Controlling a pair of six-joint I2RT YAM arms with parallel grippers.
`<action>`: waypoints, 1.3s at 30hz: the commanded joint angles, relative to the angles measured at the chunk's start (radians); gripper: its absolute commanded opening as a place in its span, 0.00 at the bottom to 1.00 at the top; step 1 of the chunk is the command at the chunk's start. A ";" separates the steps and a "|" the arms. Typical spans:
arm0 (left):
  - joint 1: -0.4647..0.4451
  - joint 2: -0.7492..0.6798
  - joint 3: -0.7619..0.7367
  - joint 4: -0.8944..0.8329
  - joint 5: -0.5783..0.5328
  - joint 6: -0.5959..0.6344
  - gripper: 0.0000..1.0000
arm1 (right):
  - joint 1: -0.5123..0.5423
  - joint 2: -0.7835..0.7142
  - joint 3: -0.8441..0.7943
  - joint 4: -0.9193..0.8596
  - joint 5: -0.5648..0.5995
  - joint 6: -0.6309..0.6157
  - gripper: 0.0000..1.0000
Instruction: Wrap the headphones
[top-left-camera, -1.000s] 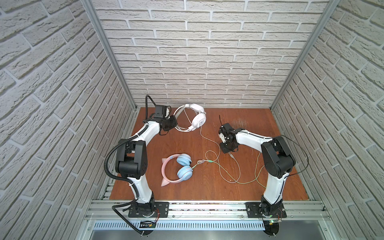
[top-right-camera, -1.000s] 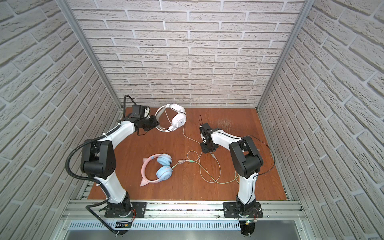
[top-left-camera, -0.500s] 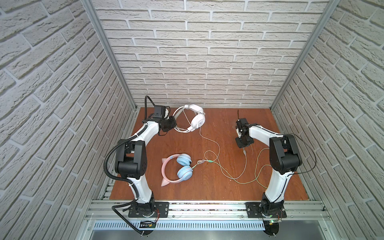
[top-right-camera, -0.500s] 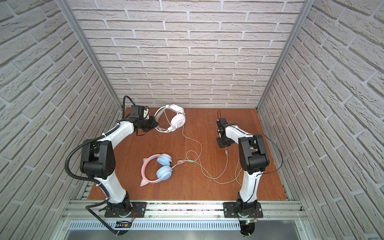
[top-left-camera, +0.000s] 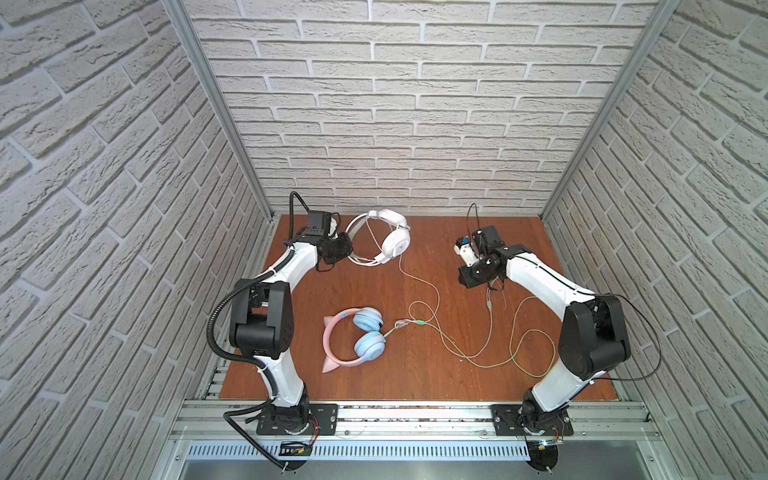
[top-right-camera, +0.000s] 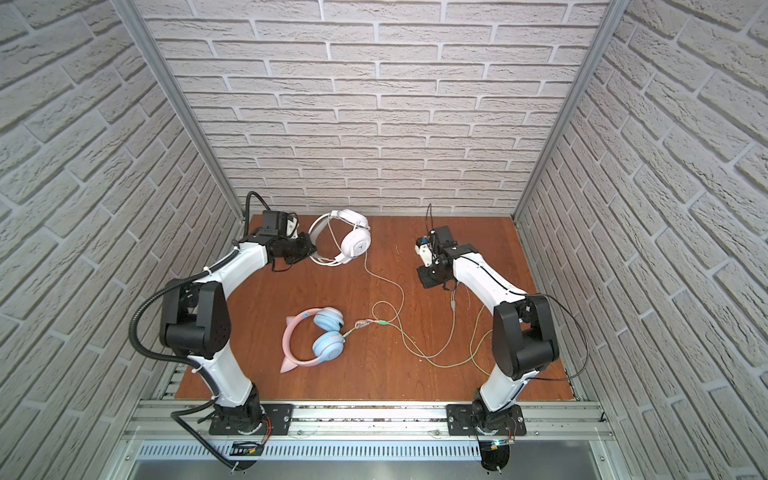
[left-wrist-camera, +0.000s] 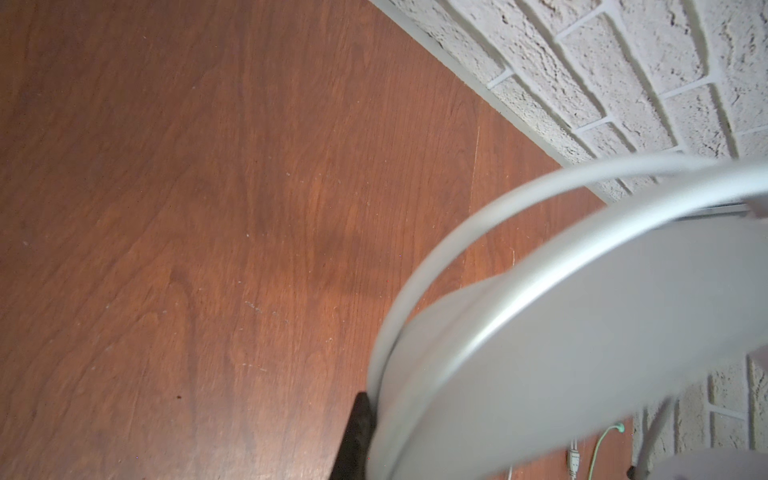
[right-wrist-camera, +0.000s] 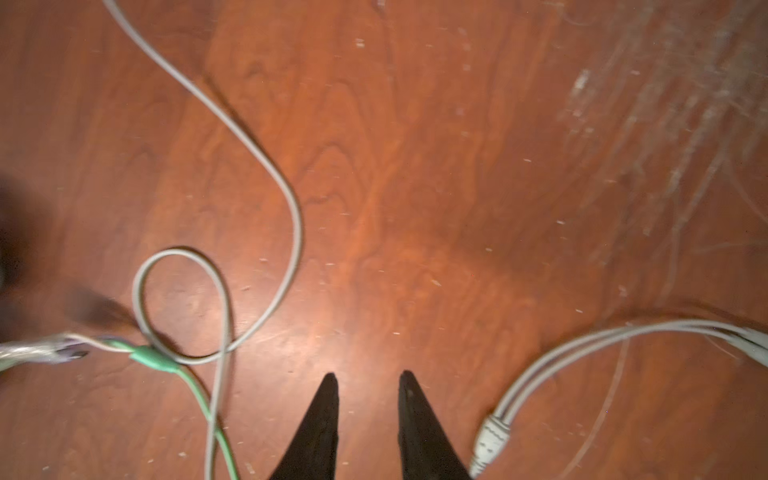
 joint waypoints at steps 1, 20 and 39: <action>0.007 -0.048 0.026 0.041 0.023 -0.008 0.00 | 0.077 -0.015 -0.053 -0.007 -0.044 0.026 0.34; 0.007 -0.038 0.020 0.060 0.018 -0.024 0.00 | 0.299 0.096 -0.174 0.075 0.079 0.240 0.37; 0.010 -0.049 0.012 0.040 0.012 -0.008 0.00 | 0.341 0.114 -0.181 0.139 0.133 0.315 0.21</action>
